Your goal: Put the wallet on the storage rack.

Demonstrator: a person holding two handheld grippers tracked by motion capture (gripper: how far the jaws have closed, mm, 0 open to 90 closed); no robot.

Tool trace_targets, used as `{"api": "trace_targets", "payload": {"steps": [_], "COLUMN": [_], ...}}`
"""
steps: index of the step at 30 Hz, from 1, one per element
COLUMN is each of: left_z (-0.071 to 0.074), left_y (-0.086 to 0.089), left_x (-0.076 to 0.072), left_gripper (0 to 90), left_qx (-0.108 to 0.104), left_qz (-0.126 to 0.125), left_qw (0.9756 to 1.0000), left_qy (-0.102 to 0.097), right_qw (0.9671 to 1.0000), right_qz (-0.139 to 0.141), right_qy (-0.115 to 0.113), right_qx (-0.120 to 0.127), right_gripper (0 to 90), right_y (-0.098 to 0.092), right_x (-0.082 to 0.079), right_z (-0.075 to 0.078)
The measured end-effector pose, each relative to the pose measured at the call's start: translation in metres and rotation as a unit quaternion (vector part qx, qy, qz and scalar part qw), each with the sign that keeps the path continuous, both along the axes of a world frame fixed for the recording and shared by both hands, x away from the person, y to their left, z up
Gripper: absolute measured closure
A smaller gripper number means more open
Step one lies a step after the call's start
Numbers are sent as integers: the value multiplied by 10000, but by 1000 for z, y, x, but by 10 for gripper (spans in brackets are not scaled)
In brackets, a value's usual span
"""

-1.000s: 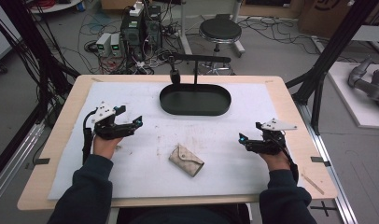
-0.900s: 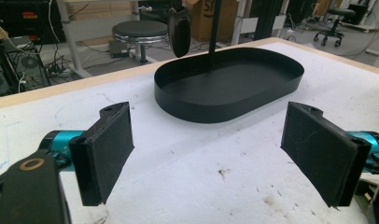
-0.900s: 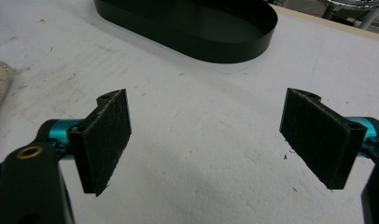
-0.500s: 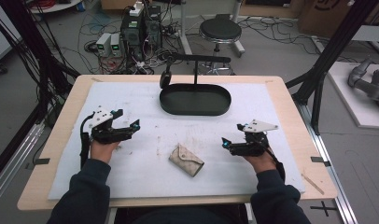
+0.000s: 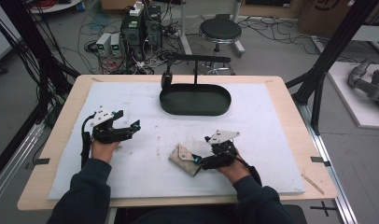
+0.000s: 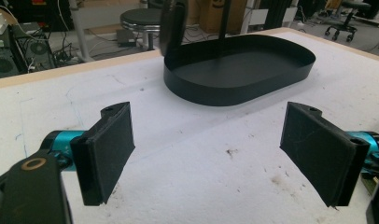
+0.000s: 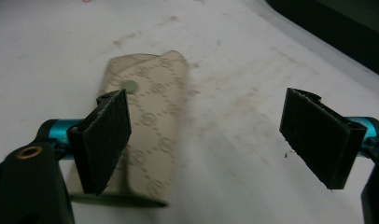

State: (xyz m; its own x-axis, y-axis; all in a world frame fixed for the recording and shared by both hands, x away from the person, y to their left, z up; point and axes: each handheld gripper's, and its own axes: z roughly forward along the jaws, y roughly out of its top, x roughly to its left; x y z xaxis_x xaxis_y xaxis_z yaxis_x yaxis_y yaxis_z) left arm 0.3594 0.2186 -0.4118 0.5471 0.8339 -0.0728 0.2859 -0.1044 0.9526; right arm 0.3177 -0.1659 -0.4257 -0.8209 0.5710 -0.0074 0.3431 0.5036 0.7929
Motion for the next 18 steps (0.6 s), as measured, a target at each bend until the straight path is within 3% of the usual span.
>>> {"api": "trace_targets", "payload": {"steps": [8,11,13,16,17,18], "left_z": [-1,-1,-1,-1,-1,-1], "left_y": [2,3,3,3,3,3], "left_x": [1,2,2,2,2,2], "left_gripper": [173,174,174,174,174,175], "left_qx": [-27,-55,-66,-65,-68,-68], "left_qz": [34,47,50,60,64,64], "left_qw": [10000,9999,9999,9999,9999,9999], "left_qy": [54,75,90,105,111,111], "right_qw": [9992,9979,9968,9969,9971,9974], "right_qz": [353,480,452,376,116,42], "right_qy": [170,189,200,209,136,183], "right_qx": [-116,-393,-624,-664,-737,-703], "right_gripper": [167,168,223,309,313,313], "right_y": [25,33,34,31,25,22], "right_x": [-9,-12,-10,-7,-3,0], "right_z": [-11,-18,-21,-20,-19,-19]}}
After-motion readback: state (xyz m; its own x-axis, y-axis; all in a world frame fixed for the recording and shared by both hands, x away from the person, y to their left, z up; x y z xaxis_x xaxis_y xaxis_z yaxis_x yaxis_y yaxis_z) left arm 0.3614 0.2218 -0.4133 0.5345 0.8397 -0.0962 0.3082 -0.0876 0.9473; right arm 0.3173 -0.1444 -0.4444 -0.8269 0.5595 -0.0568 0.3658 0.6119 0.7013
